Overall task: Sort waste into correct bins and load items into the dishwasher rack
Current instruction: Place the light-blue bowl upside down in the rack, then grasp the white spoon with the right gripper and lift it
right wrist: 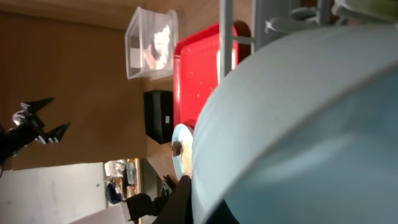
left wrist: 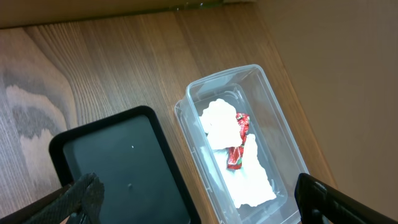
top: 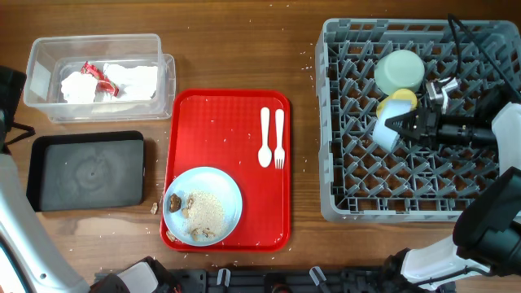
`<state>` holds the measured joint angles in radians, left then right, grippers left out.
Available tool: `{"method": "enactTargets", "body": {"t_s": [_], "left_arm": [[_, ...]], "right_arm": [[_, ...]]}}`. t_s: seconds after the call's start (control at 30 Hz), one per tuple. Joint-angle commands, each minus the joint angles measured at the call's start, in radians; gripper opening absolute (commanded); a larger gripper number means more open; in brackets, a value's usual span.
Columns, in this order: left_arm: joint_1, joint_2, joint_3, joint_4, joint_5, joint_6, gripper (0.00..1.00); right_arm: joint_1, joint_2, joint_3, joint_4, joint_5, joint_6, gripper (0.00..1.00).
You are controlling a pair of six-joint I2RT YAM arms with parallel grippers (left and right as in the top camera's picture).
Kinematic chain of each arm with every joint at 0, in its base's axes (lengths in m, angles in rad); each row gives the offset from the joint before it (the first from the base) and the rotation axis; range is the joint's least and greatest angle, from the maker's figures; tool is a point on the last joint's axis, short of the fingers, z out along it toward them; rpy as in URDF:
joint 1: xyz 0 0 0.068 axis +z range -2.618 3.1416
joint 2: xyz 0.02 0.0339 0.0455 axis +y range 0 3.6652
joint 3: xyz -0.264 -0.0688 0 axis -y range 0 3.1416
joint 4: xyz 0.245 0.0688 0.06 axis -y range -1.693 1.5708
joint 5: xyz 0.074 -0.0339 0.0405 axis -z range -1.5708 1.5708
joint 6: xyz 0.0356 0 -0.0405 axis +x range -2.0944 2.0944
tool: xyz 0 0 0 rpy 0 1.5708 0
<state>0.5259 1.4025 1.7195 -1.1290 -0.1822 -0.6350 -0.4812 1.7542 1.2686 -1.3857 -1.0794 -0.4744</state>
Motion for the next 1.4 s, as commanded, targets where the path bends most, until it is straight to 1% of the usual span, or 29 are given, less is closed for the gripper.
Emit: {"method": "enactTargets", "body": {"t_s": [0.0, 0.13, 0.23, 0.27, 0.3, 0.33, 0.4, 0.43, 0.5, 0.53, 0.6, 0.63, 0.67, 0.73, 0.8, 0.93, 0.97, 1.07, 1.17, 1.23, 1.3, 1.33, 1.37], "left_arm": [[0.005, 0.002, 0.001, -0.001, -0.001, -0.010, 1.00], [0.005, 0.002, 0.001, -0.001, -0.002, -0.010, 1.00], [0.005, 0.002, 0.001, -0.001, -0.002, -0.010, 1.00], [0.005, 0.002, 0.001, -0.001, -0.001, -0.010, 1.00], [0.005, 0.002, 0.001, -0.001, -0.002, -0.010, 1.00], [0.005, 0.002, 0.001, -0.001, -0.002, -0.010, 1.00], [0.005, 0.002, 0.001, -0.001, -0.001, -0.010, 1.00], [0.005, 0.002, 0.001, -0.001, -0.001, -0.010, 1.00], [0.005, 0.002, 0.001, -0.001, -0.002, -0.010, 1.00], [0.005, 0.002, 0.001, -0.001, -0.002, -0.010, 1.00], [0.005, 0.002, 0.001, -0.001, -0.002, -0.010, 1.00], [0.005, 0.002, 0.001, -0.001, -0.001, -0.010, 1.00], [0.005, 0.002, 0.001, -0.001, -0.002, -0.010, 1.00], [0.005, 0.002, 0.001, -0.001, -0.001, -0.010, 1.00], [0.005, 0.002, 0.001, -0.001, -0.002, -0.010, 1.00], [0.005, 0.002, 0.001, -0.001, -0.002, -0.010, 1.00], [0.005, 0.002, 0.001, -0.001, -0.002, -0.010, 1.00], [0.005, 0.002, 0.001, -0.001, -0.002, -0.010, 1.00], [0.005, 0.002, 0.001, -0.001, -0.002, -0.010, 1.00], [0.005, 0.002, 0.001, -0.001, -0.001, -0.010, 1.00], [0.005, 0.002, 0.001, -0.001, -0.001, -0.010, 1.00], [0.005, 0.002, 0.001, -0.001, -0.002, -0.010, 1.00], [0.005, 0.002, 0.001, -0.001, -0.001, -0.010, 1.00]], "right_arm": [[0.002, 0.034, -0.025, -0.038, 0.218, 0.064, 0.07], [-0.006, -0.010, -0.010, -0.048, 0.375, 0.214, 0.15], [-0.008, -0.113, 0.043, -0.056, 0.665, 0.473, 0.20], [-0.008, -0.154, 0.074, -0.075, 0.737, 0.531, 0.24], [-0.008, -0.195, 0.101, -0.097, 0.795, 0.571, 0.30], [-0.008, -0.241, 0.124, -0.126, 0.853, 0.618, 0.46], [-0.008, -0.314, 0.166, -0.174, 0.925, 0.672, 0.52], [-0.008, -0.328, 0.180, -0.188, 0.936, 0.686, 0.52], [-0.007, -0.355, 0.224, -0.193, 0.922, 0.693, 0.51], [0.001, -0.365, 0.225, -0.159, 0.888, 0.684, 0.49], [0.047, -0.364, 0.212, -0.053, 0.842, 0.685, 0.41], [0.069, -0.363, 0.193, 0.014, 0.842, 0.688, 0.35], [0.095, -0.357, 0.166, 0.080, 0.842, 0.719, 0.23], [0.140, -0.333, 0.101, 0.181, 0.836, 0.747, 0.04], [0.187, -0.279, 0.032, 0.246, 0.830, 0.747, 0.04], [0.197, -0.135, -0.019, 0.243, 0.878, 0.766, 0.04], [0.196, -0.108, -0.019, 0.220, 0.942, 0.782, 0.04], [0.196, -0.103, -0.002, 0.117, 1.130, 0.906, 0.04], [0.196, -0.114, 0.085, -0.005, 1.172, 0.924, 0.04], [0.198, -0.135, 0.120, -0.045, 1.162, 0.921, 0.04], [0.208, -0.175, 0.125, -0.051, 1.096, 0.874, 0.04], [0.218, -0.222, 0.125, -0.043, 1.025, 0.826, 0.04], [0.240, -0.298, 0.125, -0.014, 0.888, 0.752, 0.04]]}}
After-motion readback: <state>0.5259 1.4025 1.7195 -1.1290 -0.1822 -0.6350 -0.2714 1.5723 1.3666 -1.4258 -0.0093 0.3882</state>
